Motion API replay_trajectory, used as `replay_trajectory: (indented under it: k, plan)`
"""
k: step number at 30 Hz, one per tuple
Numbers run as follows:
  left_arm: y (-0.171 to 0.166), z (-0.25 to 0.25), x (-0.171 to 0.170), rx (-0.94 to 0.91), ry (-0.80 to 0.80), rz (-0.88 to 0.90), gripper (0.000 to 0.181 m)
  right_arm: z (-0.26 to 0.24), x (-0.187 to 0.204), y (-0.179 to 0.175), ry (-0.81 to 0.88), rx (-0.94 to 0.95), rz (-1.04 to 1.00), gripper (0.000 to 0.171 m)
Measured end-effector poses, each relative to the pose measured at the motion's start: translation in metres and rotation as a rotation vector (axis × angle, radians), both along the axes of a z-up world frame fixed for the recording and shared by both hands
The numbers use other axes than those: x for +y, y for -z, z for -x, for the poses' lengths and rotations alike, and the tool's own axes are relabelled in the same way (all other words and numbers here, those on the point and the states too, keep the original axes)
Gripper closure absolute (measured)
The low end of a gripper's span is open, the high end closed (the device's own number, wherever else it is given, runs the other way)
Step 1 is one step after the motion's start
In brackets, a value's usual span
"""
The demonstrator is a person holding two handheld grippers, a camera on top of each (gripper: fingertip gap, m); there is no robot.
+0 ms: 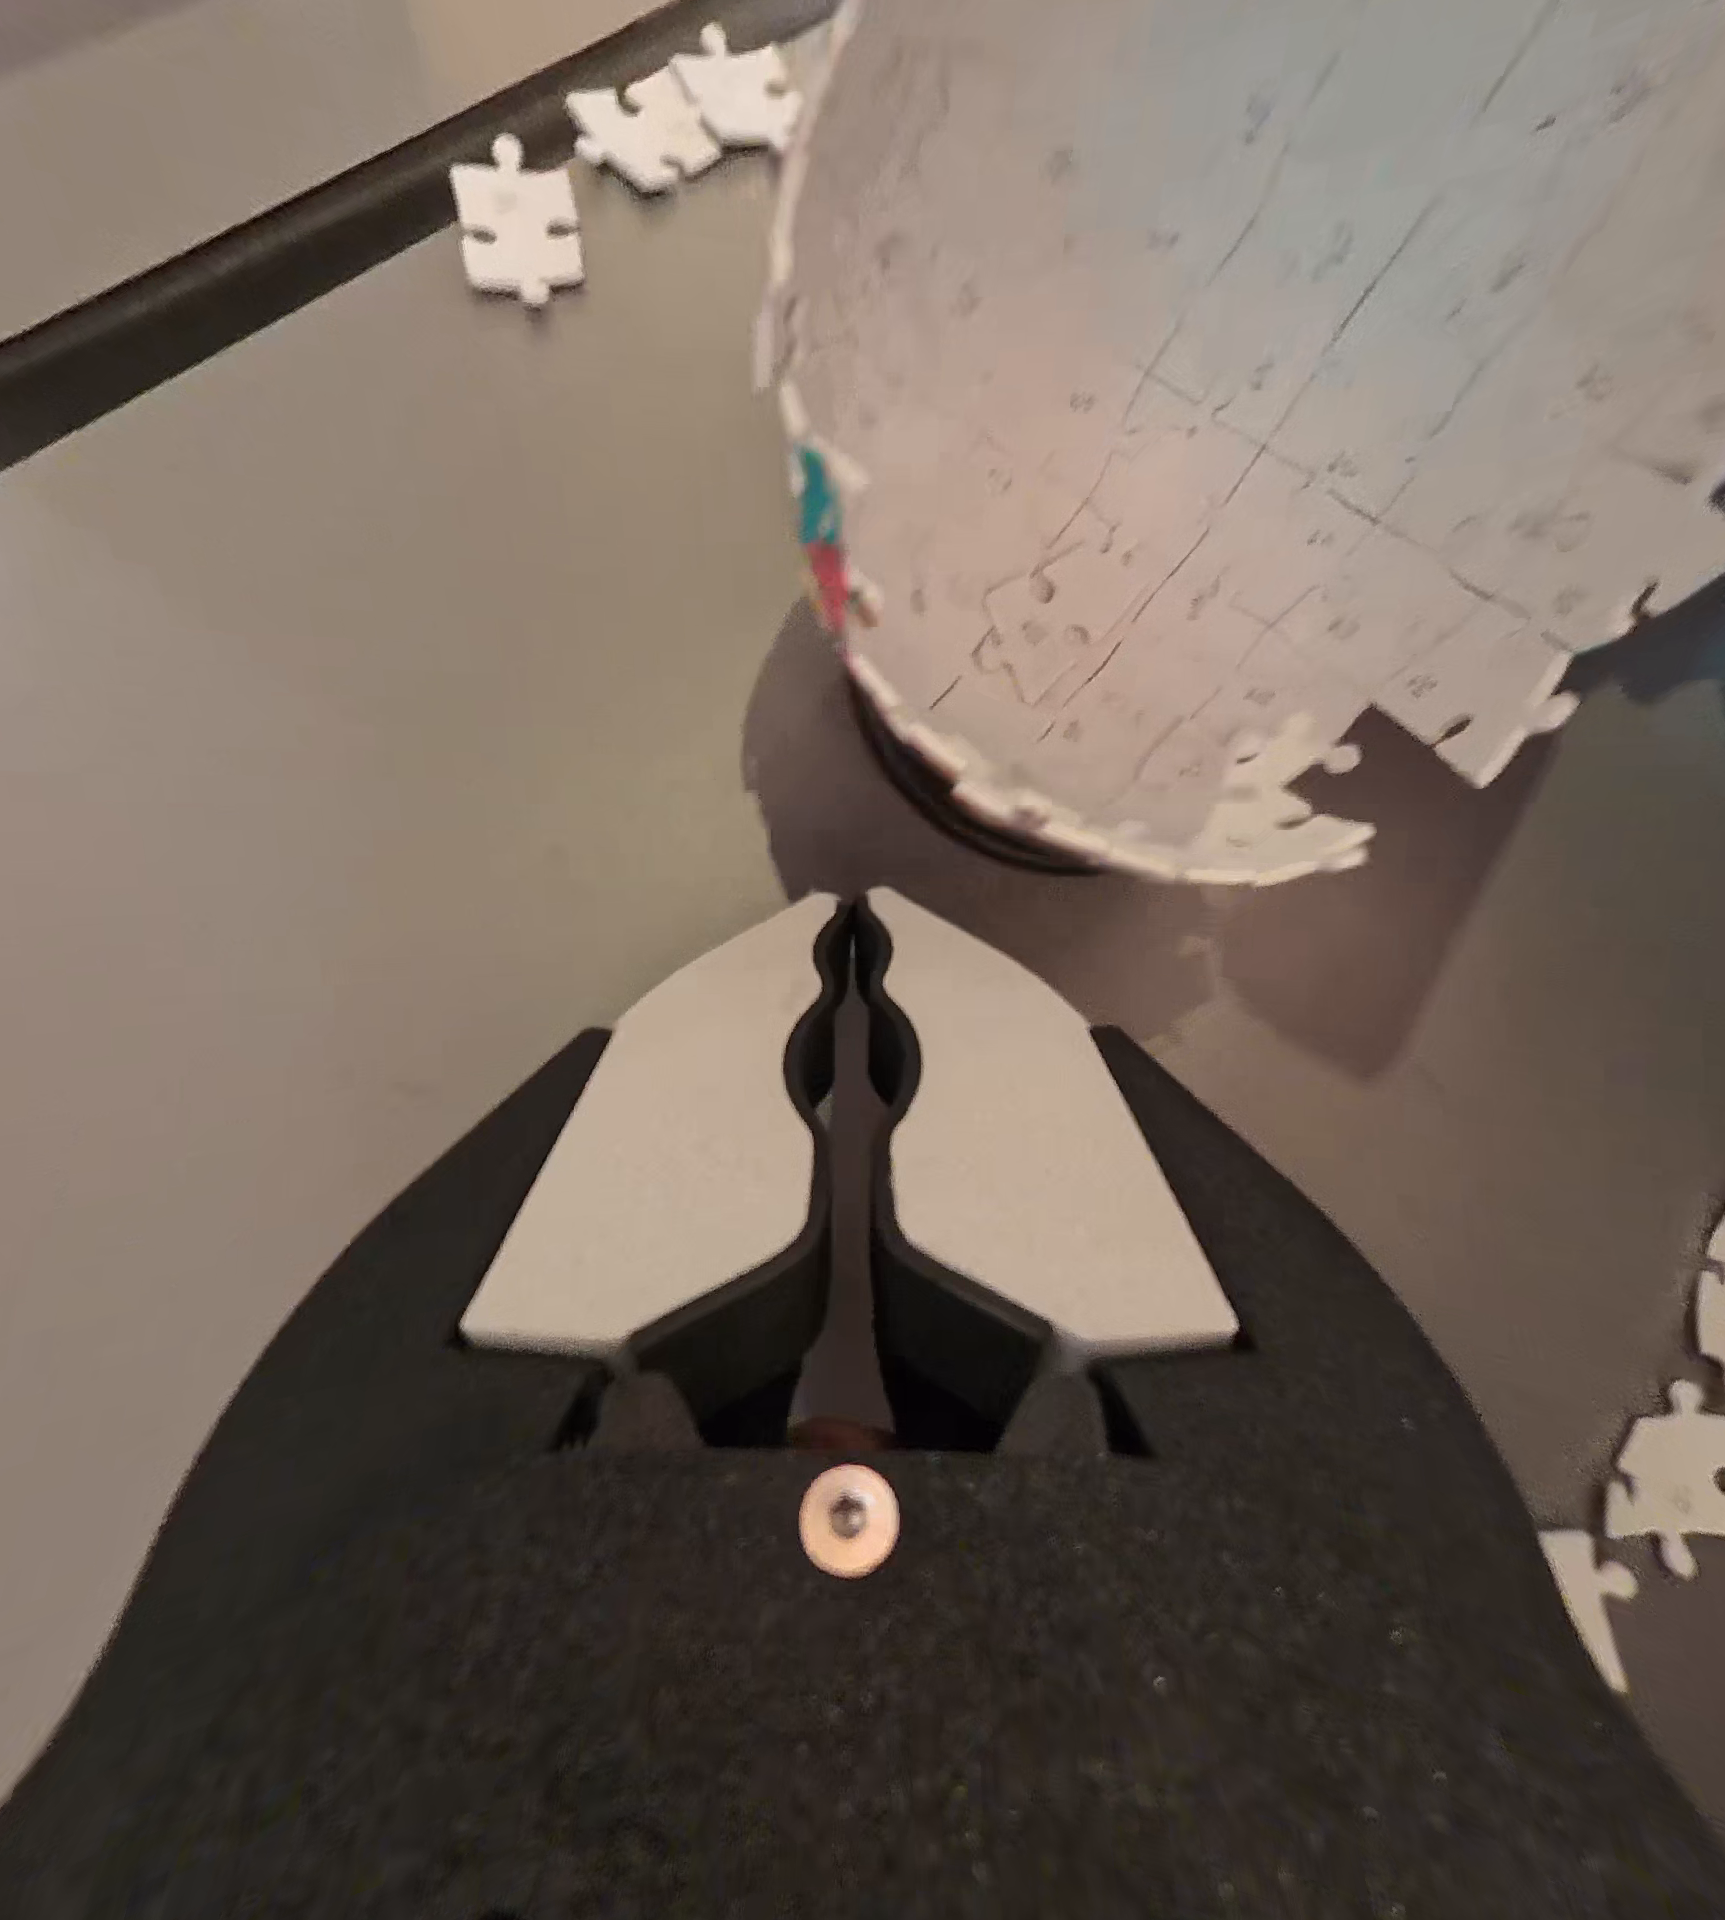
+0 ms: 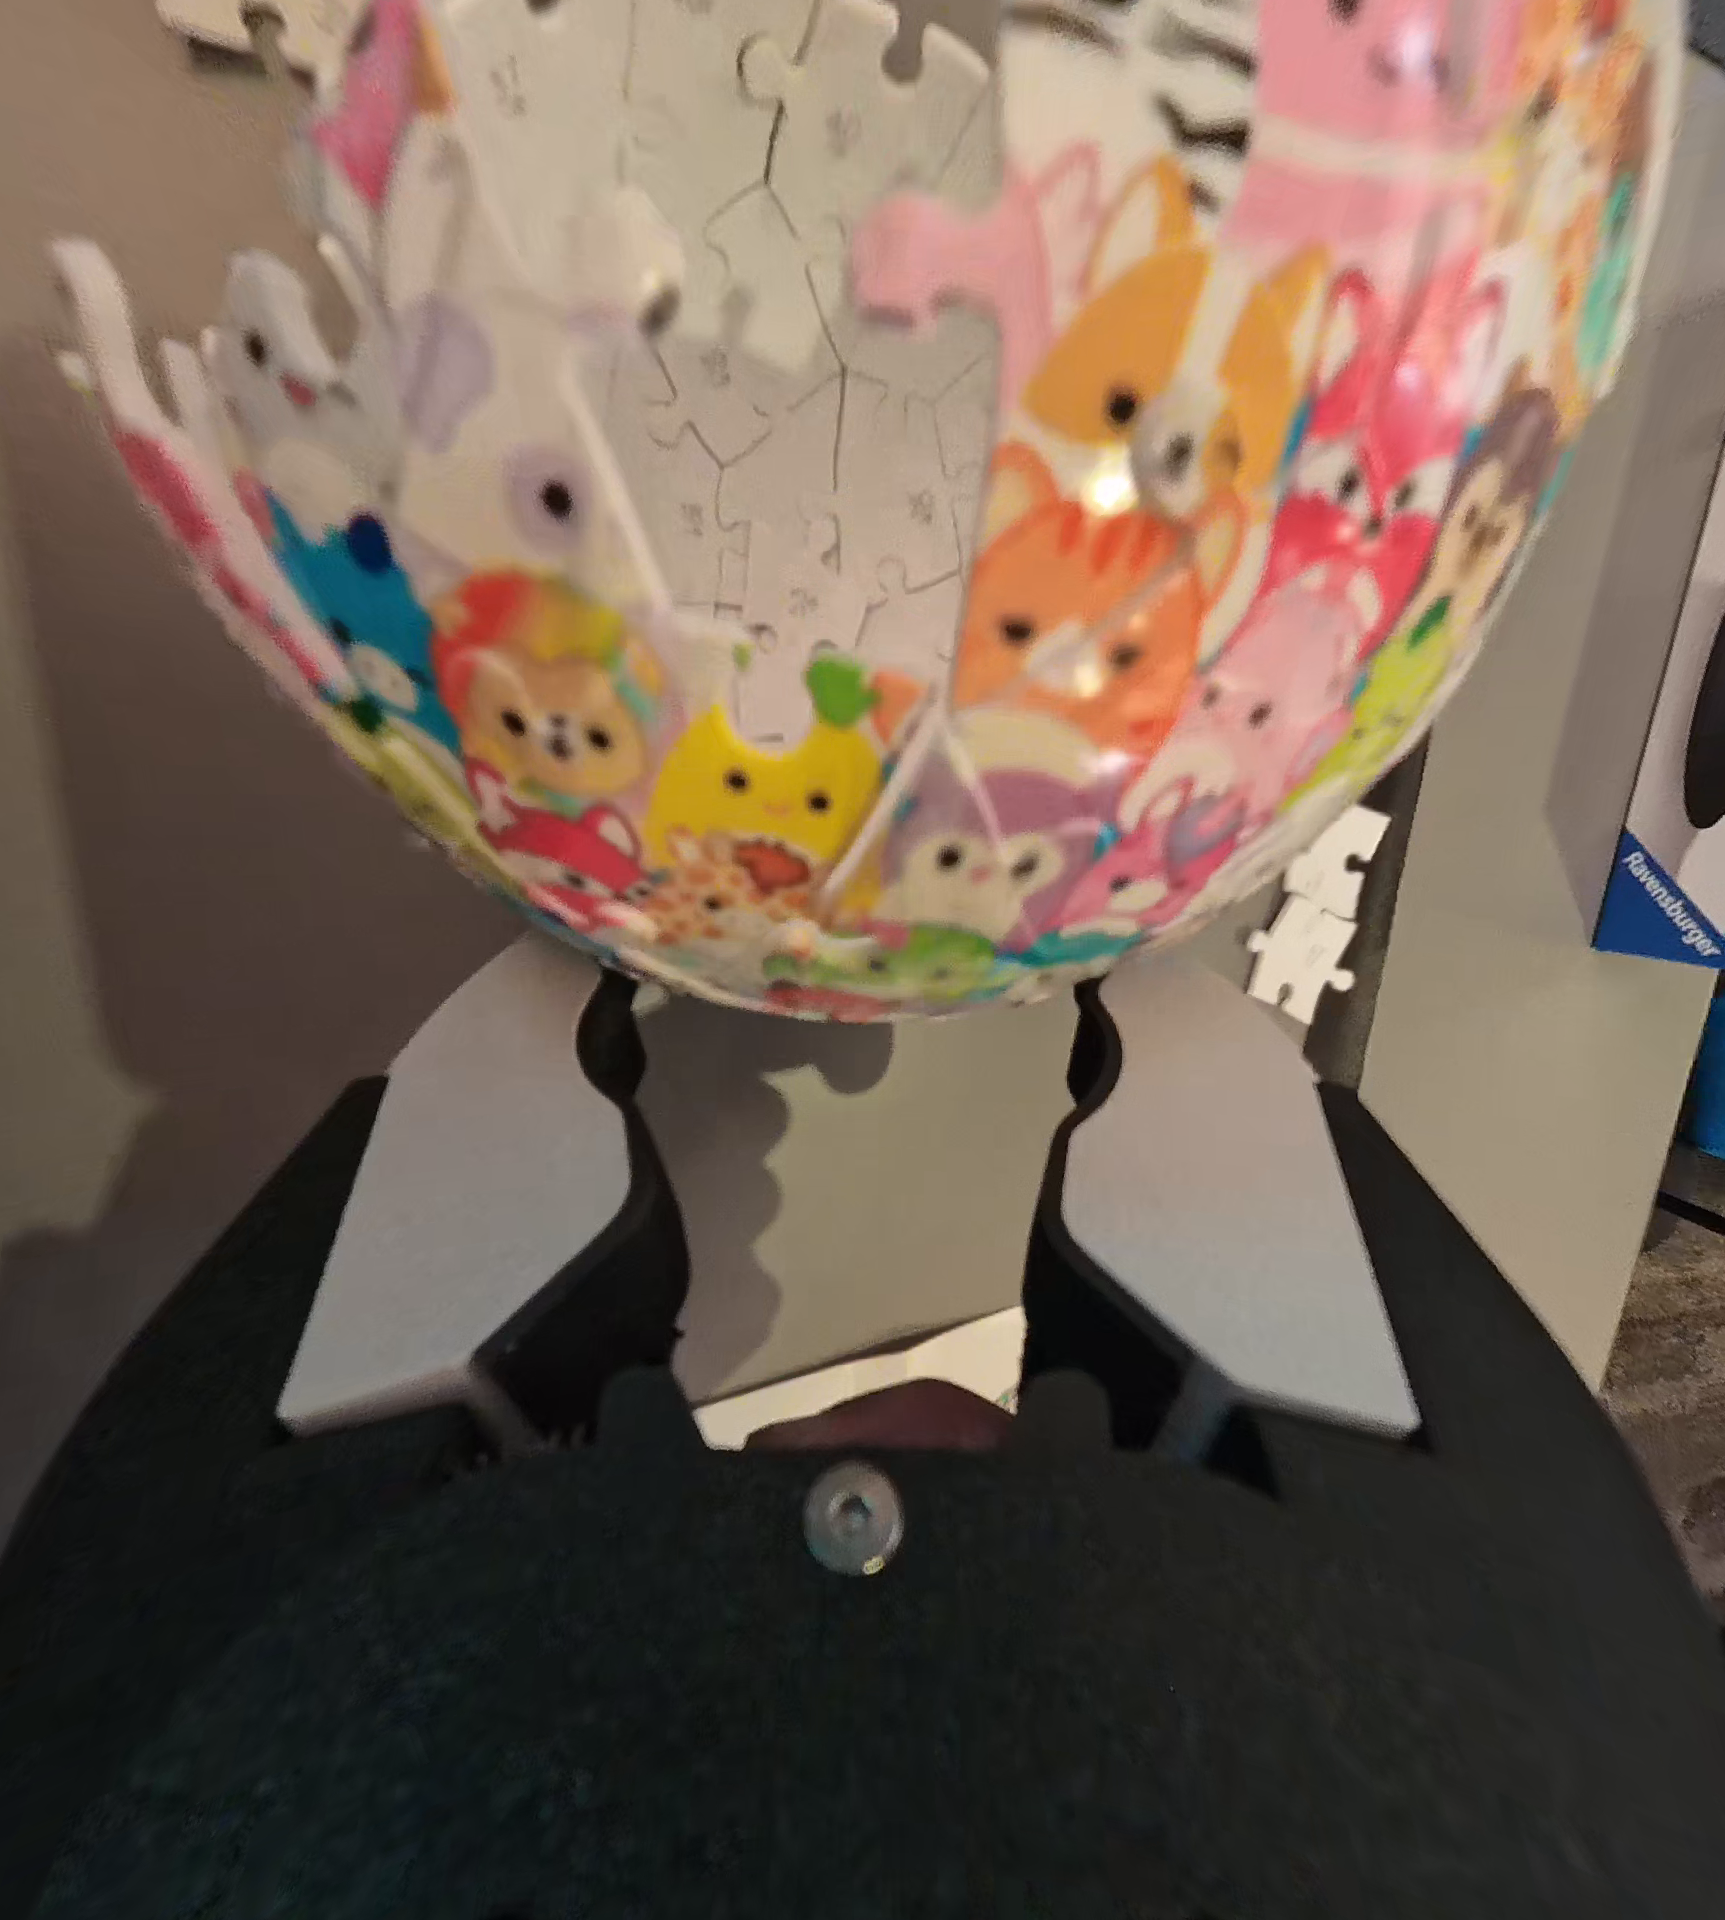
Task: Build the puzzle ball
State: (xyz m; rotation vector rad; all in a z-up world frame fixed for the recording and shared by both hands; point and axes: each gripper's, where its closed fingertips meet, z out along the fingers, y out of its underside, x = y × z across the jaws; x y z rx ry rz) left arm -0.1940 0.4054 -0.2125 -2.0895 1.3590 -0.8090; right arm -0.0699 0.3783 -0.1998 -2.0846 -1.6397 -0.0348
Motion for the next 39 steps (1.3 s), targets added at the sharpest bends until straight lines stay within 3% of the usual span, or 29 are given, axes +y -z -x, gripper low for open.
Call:
replay_trajectory:
  k: [2, 5, 8, 11, 21, 24, 31, 39]
  plan:
    - [-0.006, 0.004, 0.003, -0.025, -0.031, 0.063, 0.178, -0.001, 0.0, 0.002, 0.002, -0.002, -0.009, 0.089]
    - [-0.028, 0.001, 0.004, -0.134, -0.101, 0.219, 0.156, 0.001, 0.0, 0.002, 0.009, 0.014, -0.025, 0.089]
    - [-0.051, -0.007, 0.005, -0.237, -0.179, 0.388, 0.153, 0.0, 0.0, 0.001, 0.019, 0.025, -0.039, 0.089]
    - [-0.051, -0.012, 0.0, -0.151, -0.223, 0.521, 0.146, 0.0, 0.0, 0.001, 0.022, 0.036, -0.057, 0.089]
    - [-0.032, -0.01, -0.004, 0.29, -0.316, 0.504, 0.154, -0.011, 0.009, -0.008, 0.057, -0.019, -0.146, 0.085]
    - [-0.033, -0.012, -0.004, 0.326, -0.338, 0.506, 0.163, -0.011, 0.008, -0.013, 0.051, -0.035, -0.183, 0.086]
    - [-0.021, -0.015, -0.015, 0.397, -0.37, 0.594, 0.168, -0.007, 0.003, -0.022, 0.013, -0.05, -0.26, 0.087]
    - [-0.023, -0.013, -0.01, 0.408, -0.43, 0.576, 0.169, -0.011, 0.006, -0.024, -0.004, -0.061, -0.294, 0.088]
